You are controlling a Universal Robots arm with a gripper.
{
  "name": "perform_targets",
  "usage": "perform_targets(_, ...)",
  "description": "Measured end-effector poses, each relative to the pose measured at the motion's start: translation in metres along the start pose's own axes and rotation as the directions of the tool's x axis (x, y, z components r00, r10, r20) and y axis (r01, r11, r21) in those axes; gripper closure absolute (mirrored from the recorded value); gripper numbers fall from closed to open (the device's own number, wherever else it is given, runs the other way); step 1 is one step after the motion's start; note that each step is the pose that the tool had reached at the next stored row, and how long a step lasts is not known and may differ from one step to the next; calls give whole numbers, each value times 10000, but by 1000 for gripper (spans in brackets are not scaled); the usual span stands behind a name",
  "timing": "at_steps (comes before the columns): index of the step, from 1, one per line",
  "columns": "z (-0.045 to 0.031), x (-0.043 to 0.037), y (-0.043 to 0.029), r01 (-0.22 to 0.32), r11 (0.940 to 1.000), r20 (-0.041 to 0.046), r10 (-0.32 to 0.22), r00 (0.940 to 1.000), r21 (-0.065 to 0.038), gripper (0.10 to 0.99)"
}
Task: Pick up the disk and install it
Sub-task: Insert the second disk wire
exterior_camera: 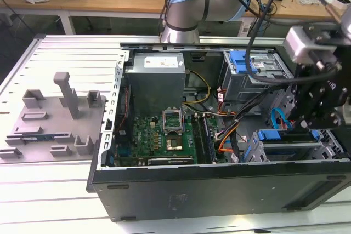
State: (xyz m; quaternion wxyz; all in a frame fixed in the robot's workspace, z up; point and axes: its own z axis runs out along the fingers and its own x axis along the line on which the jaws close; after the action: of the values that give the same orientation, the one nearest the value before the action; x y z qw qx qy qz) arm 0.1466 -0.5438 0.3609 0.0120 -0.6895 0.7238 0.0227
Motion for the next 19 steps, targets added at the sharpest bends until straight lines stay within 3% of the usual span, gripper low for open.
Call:
perform_targets(2,-62,-4,1,0,10000,0,0,10000,3,788)
perform_targets(5,-87,-5,2,0,10000,2,0,10000,5,804)
perform_targets(6,-87,-6,4,0,10000,-1,0,10000,6,871)
perform_targets(7,-87,-6,4,0,10000,-1,0,10000,6,871)
perform_targets(8,-88,-6,4,0,10000,-3,0,10000,5,980)
perform_targets(19,-87,-6,5,0,10000,-2,0,10000,6,980)
